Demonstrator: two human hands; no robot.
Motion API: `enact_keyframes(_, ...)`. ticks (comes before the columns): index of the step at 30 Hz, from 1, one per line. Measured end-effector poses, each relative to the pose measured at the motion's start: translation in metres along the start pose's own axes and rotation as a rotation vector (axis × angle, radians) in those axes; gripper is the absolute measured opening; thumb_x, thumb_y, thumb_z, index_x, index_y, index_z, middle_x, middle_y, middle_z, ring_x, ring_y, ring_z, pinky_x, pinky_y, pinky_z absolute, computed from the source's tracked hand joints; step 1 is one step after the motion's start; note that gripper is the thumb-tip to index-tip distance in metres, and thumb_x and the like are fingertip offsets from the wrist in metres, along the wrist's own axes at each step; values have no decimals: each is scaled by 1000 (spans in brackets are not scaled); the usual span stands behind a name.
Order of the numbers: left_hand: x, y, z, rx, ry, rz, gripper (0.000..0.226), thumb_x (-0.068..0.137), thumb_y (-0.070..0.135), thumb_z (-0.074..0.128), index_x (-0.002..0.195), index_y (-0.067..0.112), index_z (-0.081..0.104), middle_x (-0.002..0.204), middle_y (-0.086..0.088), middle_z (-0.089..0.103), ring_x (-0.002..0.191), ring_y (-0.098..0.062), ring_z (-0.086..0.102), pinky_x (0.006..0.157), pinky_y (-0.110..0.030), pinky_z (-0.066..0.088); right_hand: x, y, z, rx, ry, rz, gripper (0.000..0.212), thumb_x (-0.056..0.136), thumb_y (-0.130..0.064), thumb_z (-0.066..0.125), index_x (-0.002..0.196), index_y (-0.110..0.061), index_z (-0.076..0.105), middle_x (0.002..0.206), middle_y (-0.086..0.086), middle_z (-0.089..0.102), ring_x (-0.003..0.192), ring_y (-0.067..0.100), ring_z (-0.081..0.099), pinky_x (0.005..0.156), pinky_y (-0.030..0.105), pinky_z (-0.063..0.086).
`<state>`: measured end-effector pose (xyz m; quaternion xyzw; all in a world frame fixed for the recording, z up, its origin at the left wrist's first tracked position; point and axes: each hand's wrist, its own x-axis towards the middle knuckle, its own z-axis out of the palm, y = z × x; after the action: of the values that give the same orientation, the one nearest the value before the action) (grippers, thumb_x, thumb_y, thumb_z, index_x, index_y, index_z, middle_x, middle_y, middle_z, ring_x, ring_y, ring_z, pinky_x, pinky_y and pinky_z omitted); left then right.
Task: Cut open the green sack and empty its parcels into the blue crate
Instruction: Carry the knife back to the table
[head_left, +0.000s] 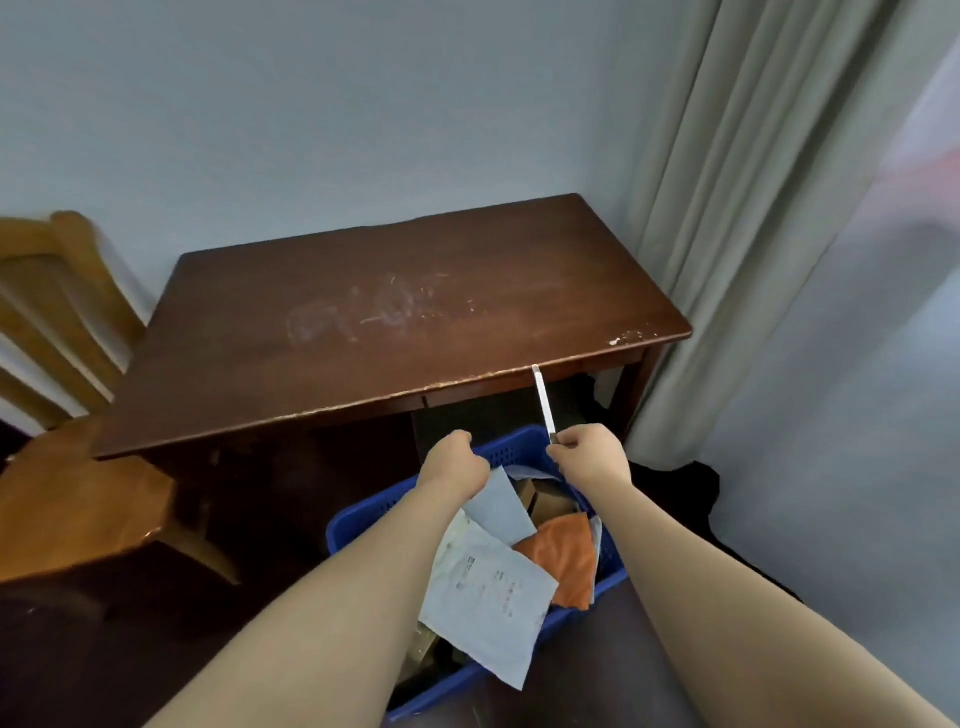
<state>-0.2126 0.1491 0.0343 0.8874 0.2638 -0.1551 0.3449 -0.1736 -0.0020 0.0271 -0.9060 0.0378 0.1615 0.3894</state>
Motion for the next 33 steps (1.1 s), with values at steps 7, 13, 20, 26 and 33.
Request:
enact_keyframes(7,66,18,-35,-19,37,-23,56,92,8,45,146,13,31,145,-10,44,125,-26,51,97,-33,45,88,-44,10,-105,-47,-44,20,91,-17,55,101,-8,70,83,6,65,70,21,59,56,25,41)
enact_keyframes(13,113,39,-39,-30,59,-104,55,93,6,45,146,11,30,146,-10,43,127,-26,49,101,-33,42,164,-59,8,-220,-110,-82,14,88,-16,56,87,-7,67,83,8,66,69,24,58,59,27,43)
enact_keyframes(20,151,69,-25,-26,57,-129,56,92,8,47,145,11,31,146,-11,44,130,-25,47,103,-33,40,225,-57,-1,-332,-100,-107,16,88,-13,54,94,-5,66,81,8,60,70,26,54,61,28,41)
enact_keyframes(26,163,75,-19,-26,56,-153,55,92,9,47,145,11,31,146,-11,43,131,-26,46,104,-33,41,245,-49,3,-358,-102,-120,15,89,-11,53,99,-5,64,91,11,64,73,25,52,63,28,41)
enact_keyframes(33,163,69,-15,-38,67,-166,55,93,6,45,146,11,31,145,-10,44,126,-25,50,97,-31,44,248,-43,7,-382,-102,-127,23,92,-18,55,110,-4,59,111,16,62,92,31,60,71,33,45)
